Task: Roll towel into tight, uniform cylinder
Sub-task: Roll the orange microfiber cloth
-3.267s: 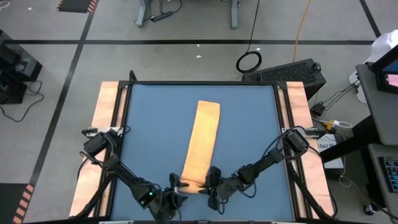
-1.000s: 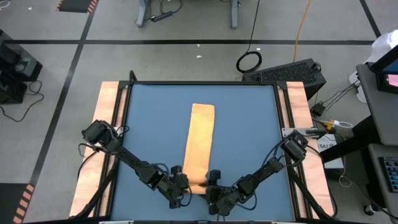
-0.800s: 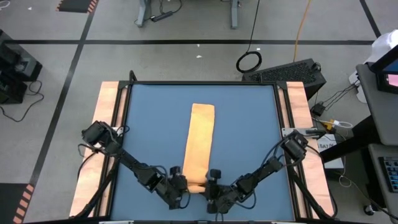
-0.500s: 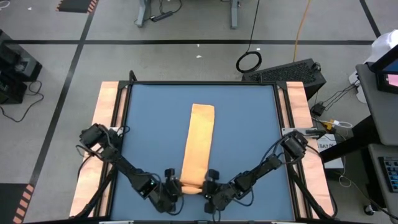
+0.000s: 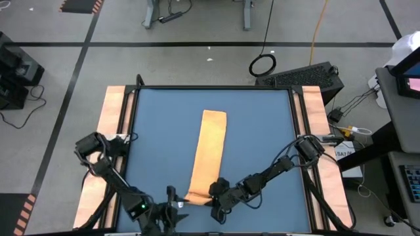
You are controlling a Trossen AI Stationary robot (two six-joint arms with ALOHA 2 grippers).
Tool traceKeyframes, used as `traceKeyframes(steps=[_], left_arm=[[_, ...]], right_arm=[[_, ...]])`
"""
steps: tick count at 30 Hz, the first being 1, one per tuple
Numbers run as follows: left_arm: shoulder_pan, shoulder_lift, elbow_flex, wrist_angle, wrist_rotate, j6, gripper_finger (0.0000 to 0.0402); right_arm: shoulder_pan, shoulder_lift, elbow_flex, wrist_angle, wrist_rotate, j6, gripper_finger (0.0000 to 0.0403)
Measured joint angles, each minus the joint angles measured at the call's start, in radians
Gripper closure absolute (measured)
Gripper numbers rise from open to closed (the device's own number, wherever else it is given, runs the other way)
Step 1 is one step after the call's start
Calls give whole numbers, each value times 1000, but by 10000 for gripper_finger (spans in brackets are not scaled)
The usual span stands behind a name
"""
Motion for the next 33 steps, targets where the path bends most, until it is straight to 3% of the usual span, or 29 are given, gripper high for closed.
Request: traceKeyframes(steps=[4, 8, 18, 26, 29, 33], left_arm=[[-4, 77, 0, 53, -5, 107, 138], [4, 128, 0, 51, -11, 119, 149], [28, 141, 0, 22, -59, 141, 179], [91, 138, 2, -27, 71, 104, 189], [107, 137, 3, -39, 98, 67, 222], [121, 135, 5, -49, 143, 32, 305]], right_arm=[[-19, -2, 0, -4, -63, 19, 367], [-23, -3, 0, -5, -81, 25, 367], [-23, -3, 0, -2, -105, 44, 365], [-23, -7, 0, -4, -111, 47, 365], [-22, -19, -2, -10, -109, 46, 357], [-10, -70, -5, -62, -66, -33, 318]])
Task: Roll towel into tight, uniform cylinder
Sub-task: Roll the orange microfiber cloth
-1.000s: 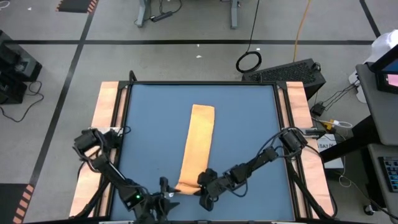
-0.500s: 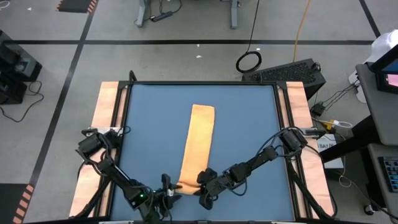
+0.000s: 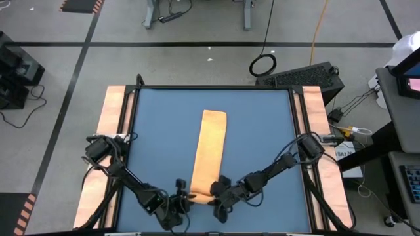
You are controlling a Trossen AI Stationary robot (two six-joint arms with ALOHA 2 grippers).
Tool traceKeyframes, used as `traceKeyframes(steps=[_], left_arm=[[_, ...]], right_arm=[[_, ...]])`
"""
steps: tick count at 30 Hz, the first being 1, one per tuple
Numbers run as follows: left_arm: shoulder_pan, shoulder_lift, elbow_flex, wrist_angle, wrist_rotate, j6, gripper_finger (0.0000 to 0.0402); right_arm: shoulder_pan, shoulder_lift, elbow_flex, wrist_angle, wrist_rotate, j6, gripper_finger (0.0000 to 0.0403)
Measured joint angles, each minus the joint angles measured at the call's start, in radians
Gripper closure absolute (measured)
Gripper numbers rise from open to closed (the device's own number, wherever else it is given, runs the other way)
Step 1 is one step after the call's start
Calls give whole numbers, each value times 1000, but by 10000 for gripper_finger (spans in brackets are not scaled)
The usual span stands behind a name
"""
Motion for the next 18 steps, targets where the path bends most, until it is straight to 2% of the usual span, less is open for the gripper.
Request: traceKeyframes(steps=[2, 3, 7, 12, 18], left_arm=[[5, 0, 1, -1, 22, -2, 347], [7, 0, 1, -2, 27, -3, 354], [23, 0, -1, -1, 54, -2, 354], [56, -5, -1, 11, 153, -21, 353], [107, -40, -2, 5, 293, -29, 347]], right_arm=[[5, -38, -3, -56, 19, -68, 290], [6, -52, -3, -77, 21, -100, 276], [41, -109, -4, -166, 81, -266, 228], [131, -103, -3, -179, 261, -466, 199], [224, -37, -1, -31, 506, -687, 193]])
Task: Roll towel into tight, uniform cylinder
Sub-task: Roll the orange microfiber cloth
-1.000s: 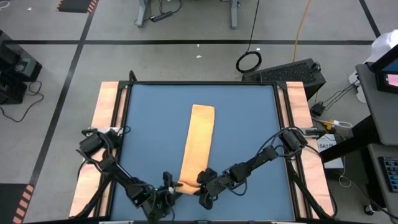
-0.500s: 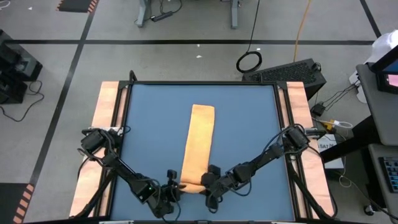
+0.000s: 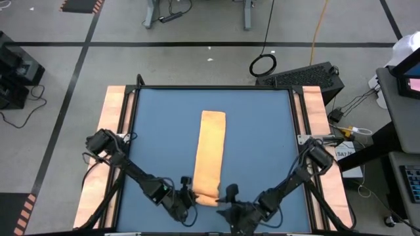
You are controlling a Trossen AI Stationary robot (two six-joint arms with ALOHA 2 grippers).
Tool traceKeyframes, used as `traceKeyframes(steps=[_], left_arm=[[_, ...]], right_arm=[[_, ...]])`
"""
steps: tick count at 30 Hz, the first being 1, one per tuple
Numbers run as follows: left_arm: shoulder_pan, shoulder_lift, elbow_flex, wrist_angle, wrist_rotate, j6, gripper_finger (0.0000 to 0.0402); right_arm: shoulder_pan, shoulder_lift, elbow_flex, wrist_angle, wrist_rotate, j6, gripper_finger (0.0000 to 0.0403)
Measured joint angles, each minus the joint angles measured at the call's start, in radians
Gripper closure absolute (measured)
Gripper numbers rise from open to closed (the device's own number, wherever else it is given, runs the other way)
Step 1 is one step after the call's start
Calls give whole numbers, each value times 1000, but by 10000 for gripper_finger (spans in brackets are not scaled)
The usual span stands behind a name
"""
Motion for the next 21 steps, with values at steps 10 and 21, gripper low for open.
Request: traceKeyframes(steps=[10, 21], left_arm=[[88, -24, 1, -30, 191, -103, 344], [133, -25, 1, -41, 267, -132, 343]], right_arm=[[59, 38, 2, 89, 181, -123, 193], [-1, 89, 5, 120, 103, -98, 193]])
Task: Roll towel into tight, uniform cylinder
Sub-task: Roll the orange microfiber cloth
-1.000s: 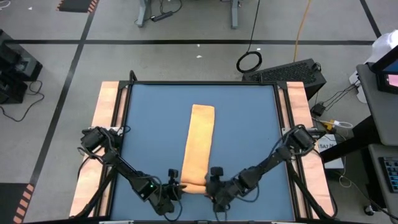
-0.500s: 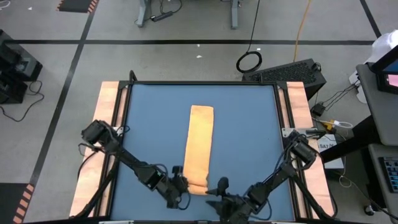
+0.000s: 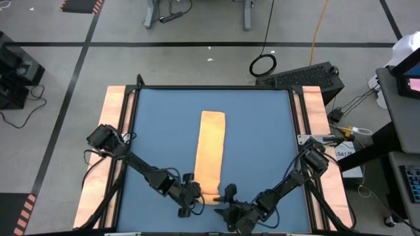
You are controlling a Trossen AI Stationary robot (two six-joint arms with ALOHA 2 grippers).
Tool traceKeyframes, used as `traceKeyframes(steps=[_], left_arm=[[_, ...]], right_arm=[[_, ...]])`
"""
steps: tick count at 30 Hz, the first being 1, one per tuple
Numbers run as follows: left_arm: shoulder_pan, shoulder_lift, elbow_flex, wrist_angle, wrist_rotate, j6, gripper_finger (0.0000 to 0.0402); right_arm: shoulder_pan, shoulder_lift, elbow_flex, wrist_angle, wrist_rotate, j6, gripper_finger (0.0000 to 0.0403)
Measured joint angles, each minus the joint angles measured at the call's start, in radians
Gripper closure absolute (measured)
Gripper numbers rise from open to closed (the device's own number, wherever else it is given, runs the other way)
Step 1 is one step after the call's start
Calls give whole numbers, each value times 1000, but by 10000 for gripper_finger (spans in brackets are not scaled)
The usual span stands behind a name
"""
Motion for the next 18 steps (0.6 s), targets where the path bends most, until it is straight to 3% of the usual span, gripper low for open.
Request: traceKeyframes(steps=[10, 18], left_arm=[[-1, 0, 0, -2, 0, 0, 343], [-23, 0, 0, -2, -60, -50, 328]], right_arm=[[-59, 2, 1, -89, -32, 193, 204], [-83, 2, 1, -124, -84, 287, 269]])
